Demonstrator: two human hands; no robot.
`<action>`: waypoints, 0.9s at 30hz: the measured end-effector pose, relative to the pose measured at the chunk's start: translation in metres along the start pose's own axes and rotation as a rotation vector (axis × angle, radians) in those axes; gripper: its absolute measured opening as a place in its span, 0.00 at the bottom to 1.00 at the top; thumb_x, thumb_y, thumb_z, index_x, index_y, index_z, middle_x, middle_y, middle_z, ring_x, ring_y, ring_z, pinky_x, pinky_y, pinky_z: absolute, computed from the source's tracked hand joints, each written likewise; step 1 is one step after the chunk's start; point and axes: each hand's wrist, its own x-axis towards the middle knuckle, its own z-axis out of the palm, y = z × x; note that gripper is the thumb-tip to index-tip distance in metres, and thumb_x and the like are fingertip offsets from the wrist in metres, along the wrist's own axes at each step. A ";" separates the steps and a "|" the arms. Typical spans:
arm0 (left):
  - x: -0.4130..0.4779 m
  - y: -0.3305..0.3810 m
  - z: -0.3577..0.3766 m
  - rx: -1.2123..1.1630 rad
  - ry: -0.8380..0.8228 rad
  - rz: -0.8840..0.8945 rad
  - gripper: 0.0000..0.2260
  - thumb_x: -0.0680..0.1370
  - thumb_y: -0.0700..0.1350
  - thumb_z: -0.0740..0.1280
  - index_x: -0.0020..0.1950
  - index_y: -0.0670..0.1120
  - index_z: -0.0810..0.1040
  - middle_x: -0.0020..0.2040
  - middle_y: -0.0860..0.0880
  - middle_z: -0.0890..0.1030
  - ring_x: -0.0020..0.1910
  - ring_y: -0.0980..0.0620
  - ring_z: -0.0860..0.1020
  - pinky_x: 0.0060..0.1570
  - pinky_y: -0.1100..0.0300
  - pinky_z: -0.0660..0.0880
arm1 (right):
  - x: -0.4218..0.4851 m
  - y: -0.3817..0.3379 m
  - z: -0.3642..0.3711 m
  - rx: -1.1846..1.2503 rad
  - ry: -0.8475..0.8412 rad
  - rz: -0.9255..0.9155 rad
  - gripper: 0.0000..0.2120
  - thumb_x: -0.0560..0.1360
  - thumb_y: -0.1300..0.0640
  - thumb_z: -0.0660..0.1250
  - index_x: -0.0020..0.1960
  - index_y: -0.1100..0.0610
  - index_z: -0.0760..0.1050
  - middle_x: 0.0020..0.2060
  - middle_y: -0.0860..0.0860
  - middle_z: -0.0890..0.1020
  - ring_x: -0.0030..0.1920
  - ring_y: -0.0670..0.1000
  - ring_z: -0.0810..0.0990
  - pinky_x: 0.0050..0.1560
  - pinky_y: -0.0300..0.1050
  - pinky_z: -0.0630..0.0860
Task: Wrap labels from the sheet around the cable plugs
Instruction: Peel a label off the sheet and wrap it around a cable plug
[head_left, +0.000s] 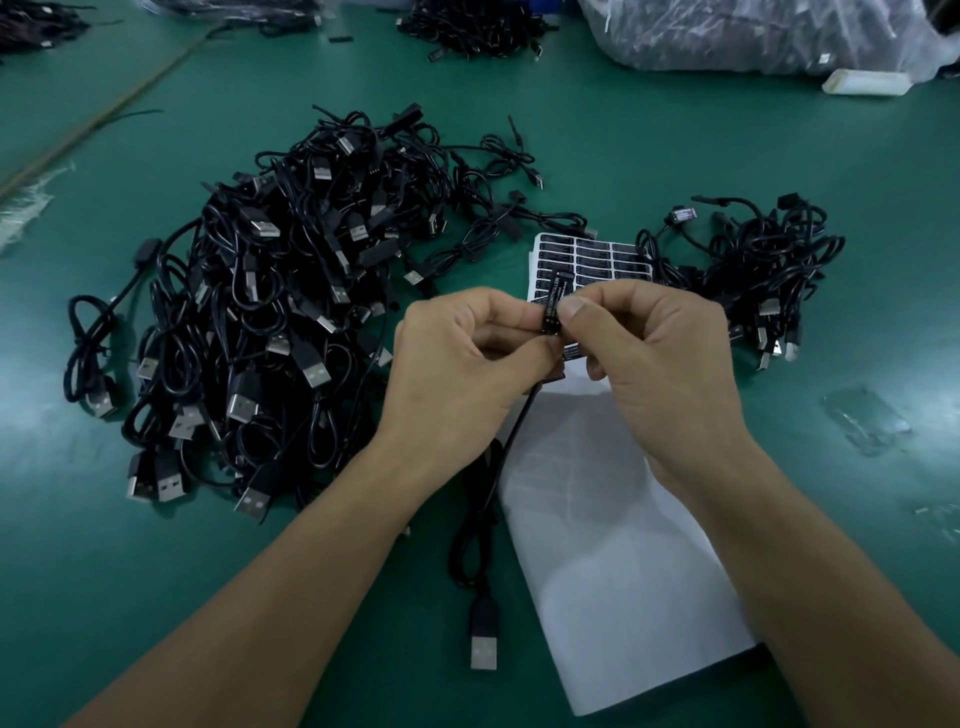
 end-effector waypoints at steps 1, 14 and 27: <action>0.000 0.000 0.000 0.001 0.000 0.001 0.05 0.73 0.37 0.77 0.46 0.44 0.84 0.37 0.48 0.87 0.37 0.49 0.87 0.41 0.54 0.84 | 0.000 0.000 0.000 -0.003 -0.001 0.001 0.10 0.77 0.61 0.70 0.38 0.52 0.82 0.30 0.48 0.81 0.29 0.41 0.73 0.33 0.34 0.73; 0.000 0.000 0.000 0.023 -0.007 0.010 0.05 0.74 0.37 0.77 0.46 0.44 0.84 0.37 0.48 0.87 0.38 0.50 0.86 0.42 0.52 0.85 | 0.002 0.002 -0.003 -0.020 -0.010 0.016 0.08 0.77 0.60 0.71 0.39 0.53 0.82 0.30 0.46 0.80 0.29 0.42 0.73 0.34 0.35 0.73; 0.001 -0.001 0.000 0.011 0.000 0.006 0.05 0.73 0.37 0.77 0.46 0.44 0.84 0.37 0.48 0.87 0.37 0.49 0.87 0.43 0.48 0.85 | 0.003 0.001 -0.003 -0.014 -0.033 0.010 0.09 0.77 0.61 0.70 0.39 0.54 0.82 0.30 0.46 0.80 0.29 0.42 0.72 0.34 0.36 0.74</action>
